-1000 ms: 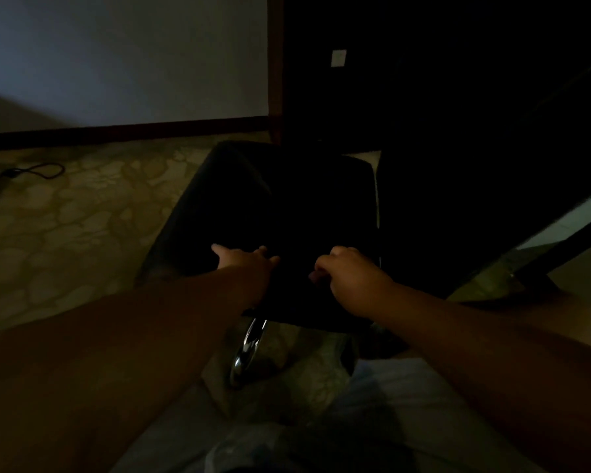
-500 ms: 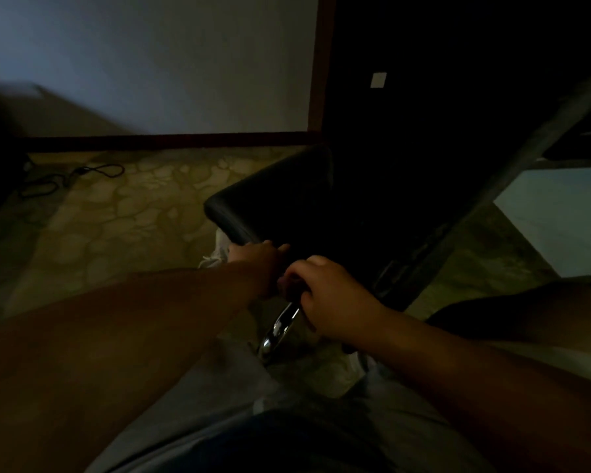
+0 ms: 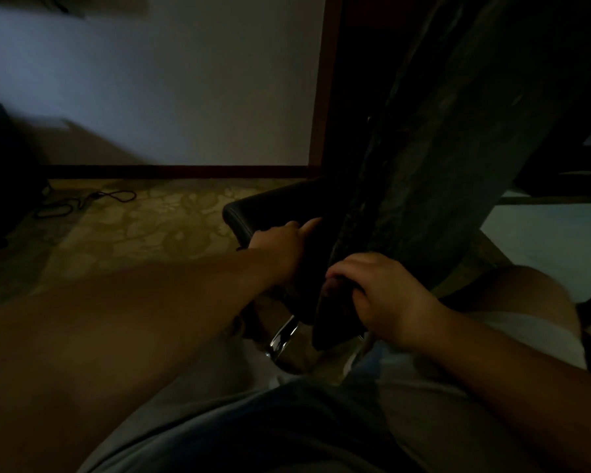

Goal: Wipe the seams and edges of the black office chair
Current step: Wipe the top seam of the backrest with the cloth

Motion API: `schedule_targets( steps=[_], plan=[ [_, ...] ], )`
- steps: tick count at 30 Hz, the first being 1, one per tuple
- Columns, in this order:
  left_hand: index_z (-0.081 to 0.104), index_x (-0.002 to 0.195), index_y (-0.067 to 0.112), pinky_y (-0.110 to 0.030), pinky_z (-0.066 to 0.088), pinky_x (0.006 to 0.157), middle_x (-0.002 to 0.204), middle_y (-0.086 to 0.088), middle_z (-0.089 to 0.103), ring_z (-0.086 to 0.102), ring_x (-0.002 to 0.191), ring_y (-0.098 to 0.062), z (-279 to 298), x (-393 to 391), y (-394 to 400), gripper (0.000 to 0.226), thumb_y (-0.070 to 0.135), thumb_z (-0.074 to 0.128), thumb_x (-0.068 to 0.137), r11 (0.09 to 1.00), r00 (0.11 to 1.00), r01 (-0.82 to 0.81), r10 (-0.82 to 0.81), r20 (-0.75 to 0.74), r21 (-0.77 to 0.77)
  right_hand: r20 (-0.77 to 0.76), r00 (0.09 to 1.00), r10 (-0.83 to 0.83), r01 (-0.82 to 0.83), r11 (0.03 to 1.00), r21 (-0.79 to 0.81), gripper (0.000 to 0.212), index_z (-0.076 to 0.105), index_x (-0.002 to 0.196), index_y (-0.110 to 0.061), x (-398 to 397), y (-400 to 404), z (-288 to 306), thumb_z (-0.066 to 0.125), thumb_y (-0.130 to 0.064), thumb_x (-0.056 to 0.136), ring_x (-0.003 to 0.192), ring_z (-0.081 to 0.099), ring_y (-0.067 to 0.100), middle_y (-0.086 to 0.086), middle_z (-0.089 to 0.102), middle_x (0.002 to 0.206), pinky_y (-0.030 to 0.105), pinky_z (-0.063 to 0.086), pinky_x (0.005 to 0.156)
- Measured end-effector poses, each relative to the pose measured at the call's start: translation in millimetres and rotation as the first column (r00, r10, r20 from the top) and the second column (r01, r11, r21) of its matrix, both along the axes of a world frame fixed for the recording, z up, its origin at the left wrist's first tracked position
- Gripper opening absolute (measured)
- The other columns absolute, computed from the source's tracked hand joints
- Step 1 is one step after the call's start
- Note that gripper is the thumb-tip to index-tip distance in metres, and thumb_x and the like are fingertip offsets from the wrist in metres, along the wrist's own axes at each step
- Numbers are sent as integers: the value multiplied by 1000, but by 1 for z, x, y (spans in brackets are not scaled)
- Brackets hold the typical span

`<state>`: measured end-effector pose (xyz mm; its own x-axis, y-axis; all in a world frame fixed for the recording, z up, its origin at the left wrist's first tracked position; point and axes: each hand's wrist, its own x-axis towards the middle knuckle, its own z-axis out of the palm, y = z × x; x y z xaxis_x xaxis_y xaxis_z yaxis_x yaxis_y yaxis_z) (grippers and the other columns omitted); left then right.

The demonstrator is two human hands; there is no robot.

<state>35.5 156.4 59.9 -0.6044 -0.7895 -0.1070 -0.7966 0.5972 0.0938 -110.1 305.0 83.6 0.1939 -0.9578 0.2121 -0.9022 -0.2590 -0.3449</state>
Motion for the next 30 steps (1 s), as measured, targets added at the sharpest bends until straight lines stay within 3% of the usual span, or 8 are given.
schedule_targets(
  steps=[5,9,12,16,19,22,25,30],
  plan=[
    [10,159,44,-45,54,88,146,-5,45,58,120,-31,11,12,-9,81,22,58,98,999,975,9,0,-224,37,46,998,-36,38,998,-48,34,70,107,-17,21,-17,-5,45,-17,84,95,59,22,5,65,101,36,50,83],
    [39,153,29,-8,40,82,128,6,55,56,116,-15,22,30,-18,56,16,53,100,992,842,5,66,-535,129,73,996,60,-58,998,-22,31,69,105,-14,43,-39,-4,49,-13,81,95,58,20,4,64,102,32,49,82],
    [51,142,7,-3,41,72,116,-2,60,59,110,-16,19,42,-19,46,-7,46,98,948,597,-68,288,-749,311,98,991,90,-89,996,-19,31,67,106,-16,58,-57,-5,52,-8,80,96,57,19,3,61,105,30,47,83],
    [59,136,28,-26,56,69,101,2,72,69,91,-21,-3,71,-13,38,20,40,104,871,110,-129,488,-866,474,258,965,-44,53,998,-25,36,69,100,-19,44,-48,5,53,6,78,89,58,5,-6,61,99,4,40,76],
    [39,145,51,-40,55,95,124,14,65,65,114,-12,-18,77,6,52,48,47,94,926,150,-88,377,-914,368,428,863,-270,314,949,-35,48,61,85,-30,9,-24,20,48,17,83,75,58,-14,-14,60,89,-2,39,62],
    [11,158,43,-42,38,116,156,13,37,39,142,-8,-18,58,10,88,43,64,89,933,160,-120,354,-921,338,510,750,-420,516,855,-55,35,57,81,-20,-31,-12,30,47,11,93,70,57,-15,-18,57,82,-4,36,59],
    [4,158,40,-41,32,118,159,6,29,33,144,-13,-15,42,-4,105,31,78,84,901,170,-243,404,-899,359,562,685,-464,555,832,10,10,57,91,-2,-57,-24,31,51,3,96,62,66,3,0,64,74,8,45,51],
    [6,159,35,-48,35,118,157,0,35,36,144,-19,-15,36,-36,106,26,80,82,875,153,-328,421,-894,356,584,679,-444,553,833,-10,18,58,85,-15,-59,-47,17,52,-3,95,58,67,19,7,67,72,38,55,56]
  ],
)
